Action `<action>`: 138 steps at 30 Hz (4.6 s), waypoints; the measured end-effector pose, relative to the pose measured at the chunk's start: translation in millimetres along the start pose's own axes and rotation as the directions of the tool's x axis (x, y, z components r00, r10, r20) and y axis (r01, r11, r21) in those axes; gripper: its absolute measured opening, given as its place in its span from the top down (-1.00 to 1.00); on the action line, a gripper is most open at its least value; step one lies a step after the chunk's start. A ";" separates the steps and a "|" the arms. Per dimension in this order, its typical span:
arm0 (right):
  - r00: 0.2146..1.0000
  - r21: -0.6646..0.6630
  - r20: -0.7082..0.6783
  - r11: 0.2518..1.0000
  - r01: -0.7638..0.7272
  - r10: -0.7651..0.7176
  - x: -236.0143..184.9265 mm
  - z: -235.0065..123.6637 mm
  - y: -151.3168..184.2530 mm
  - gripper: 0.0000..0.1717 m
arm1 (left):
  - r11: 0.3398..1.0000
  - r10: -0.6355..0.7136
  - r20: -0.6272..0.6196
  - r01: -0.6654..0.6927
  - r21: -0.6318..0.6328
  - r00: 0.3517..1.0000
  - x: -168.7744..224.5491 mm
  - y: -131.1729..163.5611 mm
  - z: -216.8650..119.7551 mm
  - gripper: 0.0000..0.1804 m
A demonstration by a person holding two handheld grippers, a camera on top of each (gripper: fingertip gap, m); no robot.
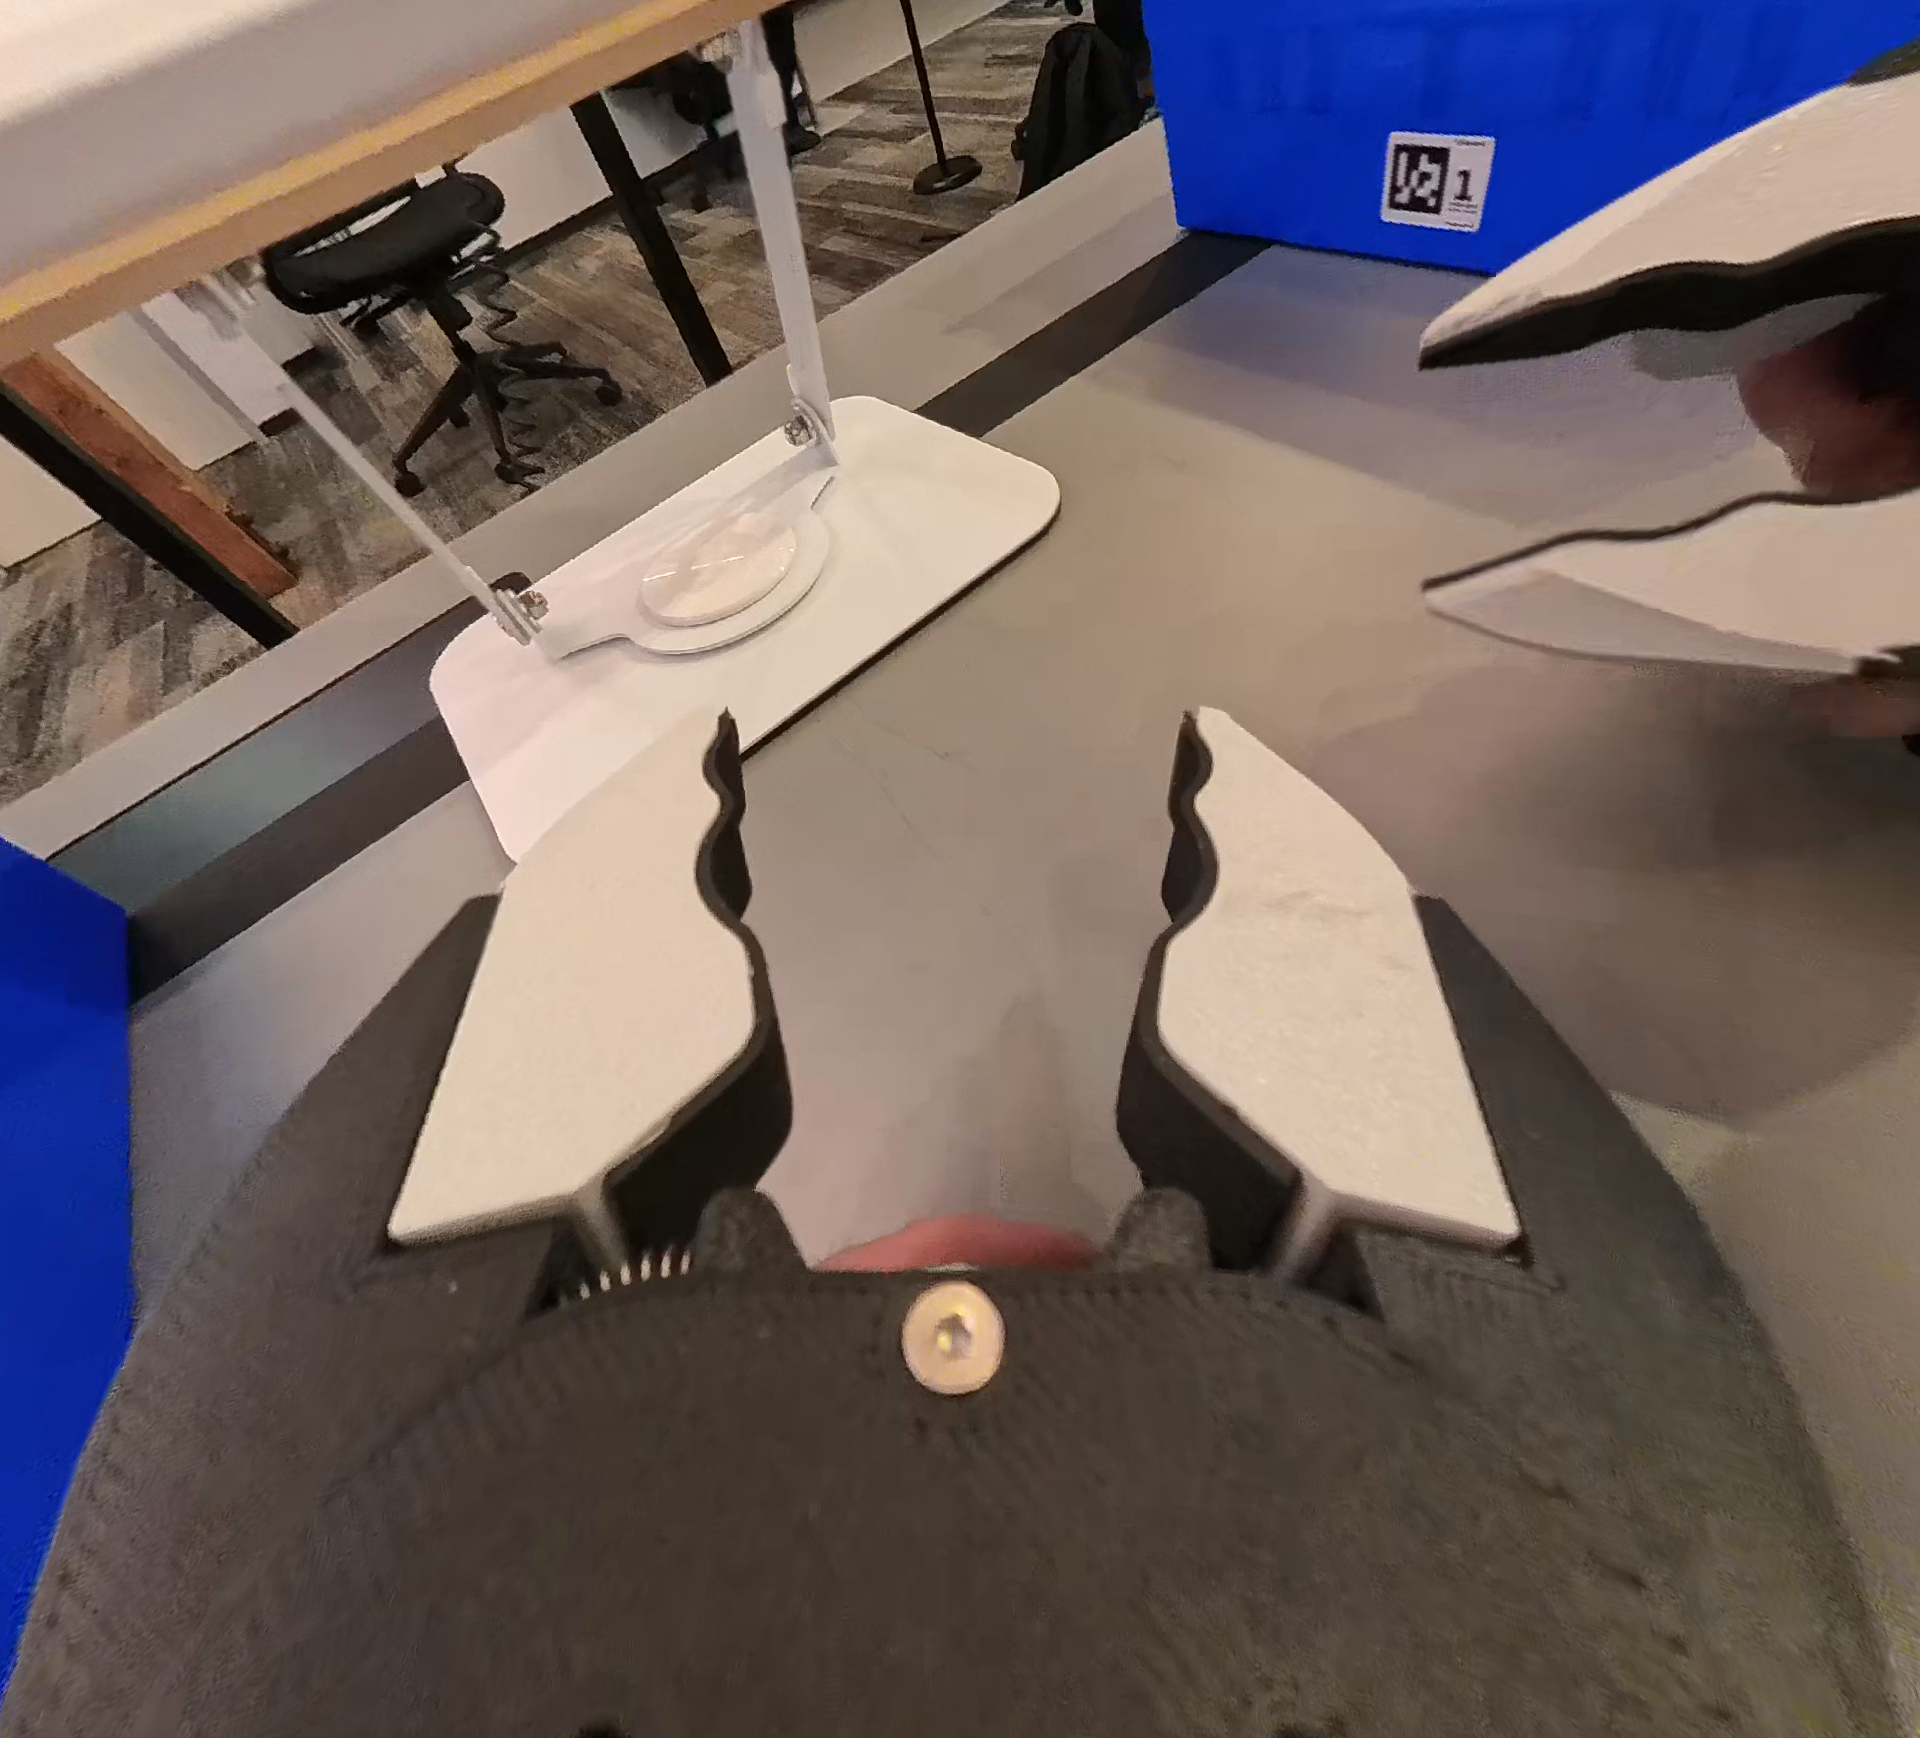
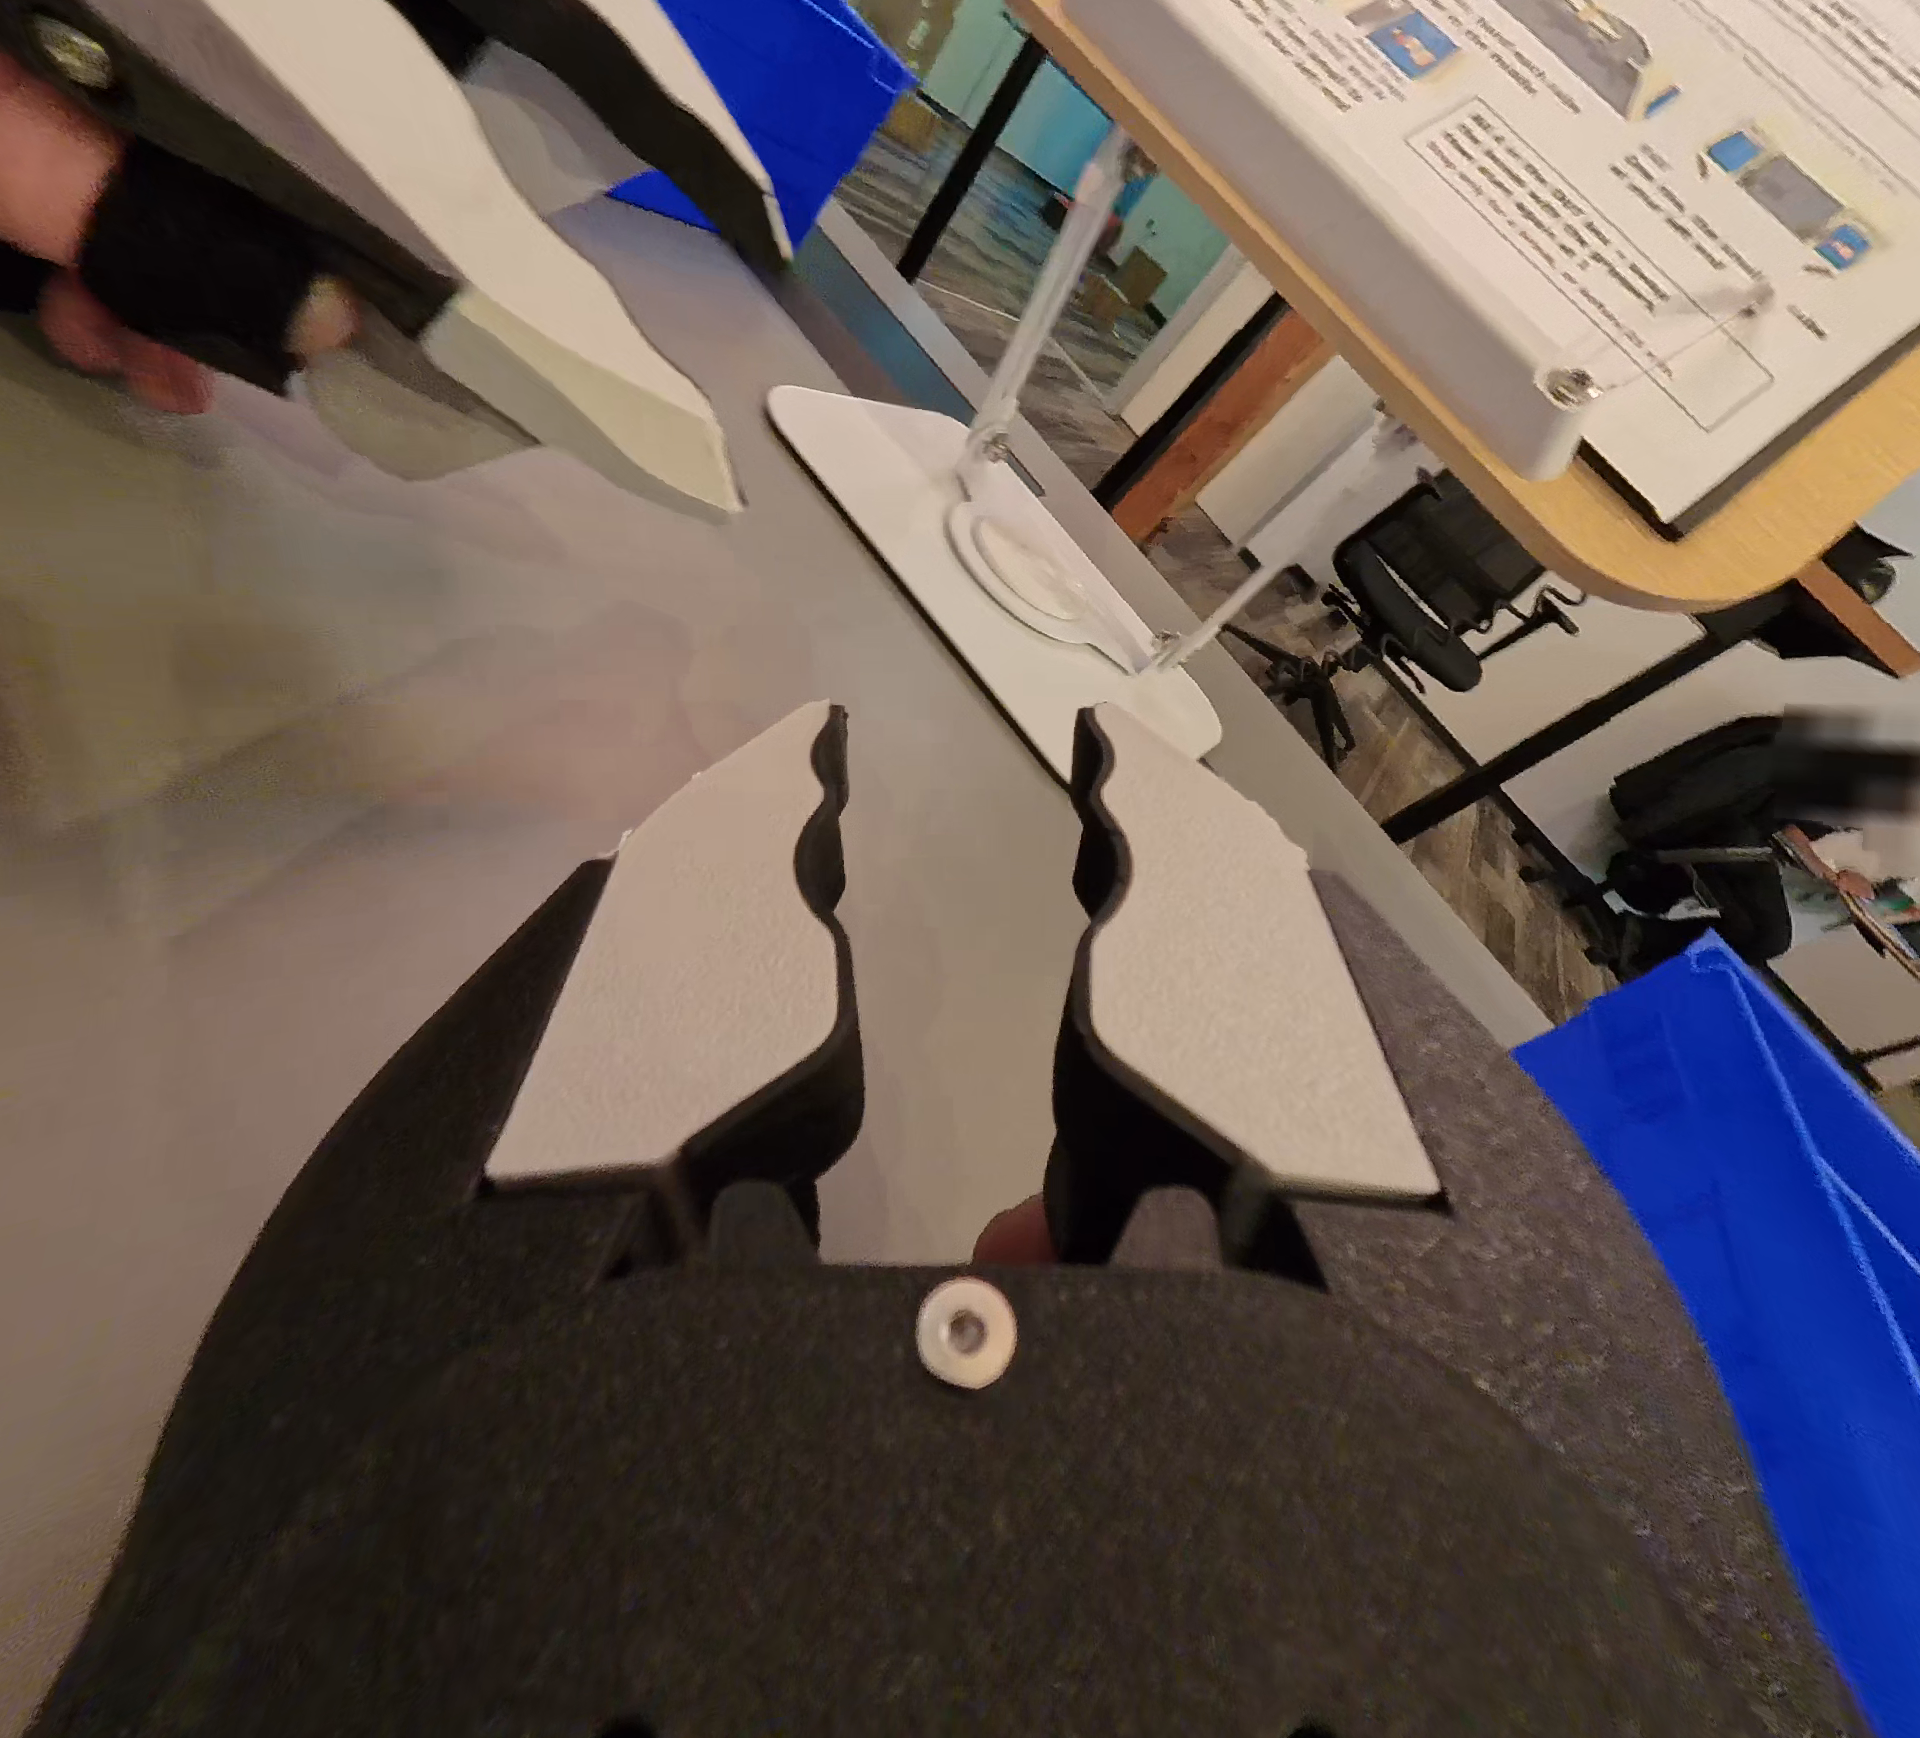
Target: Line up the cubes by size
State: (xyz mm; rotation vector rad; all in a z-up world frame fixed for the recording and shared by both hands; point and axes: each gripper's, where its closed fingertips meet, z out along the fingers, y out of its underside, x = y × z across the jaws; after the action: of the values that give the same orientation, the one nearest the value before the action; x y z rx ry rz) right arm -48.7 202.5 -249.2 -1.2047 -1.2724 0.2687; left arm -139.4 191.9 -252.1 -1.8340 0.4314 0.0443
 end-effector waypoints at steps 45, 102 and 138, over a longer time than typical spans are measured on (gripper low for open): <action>0.993 0.085 0.018 0.989 -0.121 0.120 0.7 80.3 -34.3 0.56 | 0.748 0.421 -0.254 -0.492 -0.445 0.871 -252.6 59.0 -70.4 0.45; 0.931 0.588 0.339 0.803 -0.096 -0.137 4.4 25.6 -261.8 0.63 | 0.747 0.621 -0.361 -0.386 0.541 0.696 -108.4 -151.5 -150.8 0.77; 0.883 0.659 0.421 0.739 -0.140 -0.209 -1.0 -13.2 -276.2 0.77 | 0.659 0.683 -0.467 -0.199 0.726 0.562 -36.9 -173.4 -176.2 0.77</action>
State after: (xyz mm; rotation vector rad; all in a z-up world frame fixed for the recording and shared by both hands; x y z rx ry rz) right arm -158.8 79.3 -27.5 -0.4752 -1.4247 0.9662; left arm -152.4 79.1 -29.4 -0.9569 1.3484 -0.4266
